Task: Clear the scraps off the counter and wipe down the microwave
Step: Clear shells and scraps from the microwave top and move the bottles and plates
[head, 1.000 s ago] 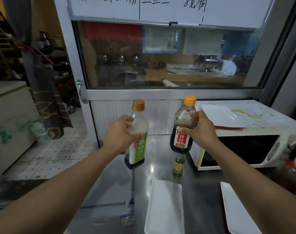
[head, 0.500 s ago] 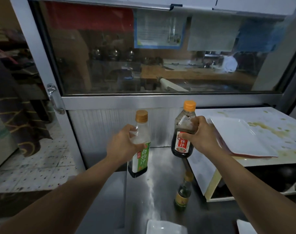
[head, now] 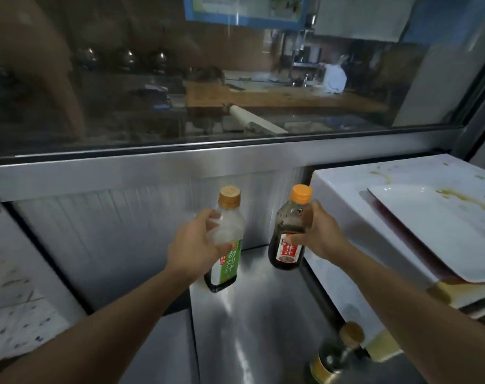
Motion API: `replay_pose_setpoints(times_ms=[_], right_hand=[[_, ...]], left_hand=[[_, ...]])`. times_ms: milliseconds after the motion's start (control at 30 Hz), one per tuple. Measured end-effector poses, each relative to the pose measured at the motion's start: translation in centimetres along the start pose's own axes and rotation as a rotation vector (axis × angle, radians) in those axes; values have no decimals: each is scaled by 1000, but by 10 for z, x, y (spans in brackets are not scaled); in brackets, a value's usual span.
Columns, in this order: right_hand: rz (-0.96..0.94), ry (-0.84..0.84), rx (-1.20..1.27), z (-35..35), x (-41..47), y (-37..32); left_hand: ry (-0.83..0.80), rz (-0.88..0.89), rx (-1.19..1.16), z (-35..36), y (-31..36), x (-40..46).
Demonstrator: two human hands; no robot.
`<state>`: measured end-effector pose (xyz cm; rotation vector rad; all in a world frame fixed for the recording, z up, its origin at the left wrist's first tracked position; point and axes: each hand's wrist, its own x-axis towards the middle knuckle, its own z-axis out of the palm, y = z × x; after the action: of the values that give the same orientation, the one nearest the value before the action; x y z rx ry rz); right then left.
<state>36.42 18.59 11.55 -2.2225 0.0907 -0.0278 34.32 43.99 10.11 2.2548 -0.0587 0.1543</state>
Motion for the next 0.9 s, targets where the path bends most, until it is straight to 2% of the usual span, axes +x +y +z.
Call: replay_pose_setpoints(times_ms=[233, 433, 900], right_hand=[[26, -37, 119, 19, 35, 35], [81, -84, 34, 25, 54, 56], [33, -121, 168, 41, 58, 82]], left_hand=[[-17, 44, -34, 27, -31, 41], [-43, 82, -34, 44, -44, 55], [-81, 144, -40, 65, -47, 63]])
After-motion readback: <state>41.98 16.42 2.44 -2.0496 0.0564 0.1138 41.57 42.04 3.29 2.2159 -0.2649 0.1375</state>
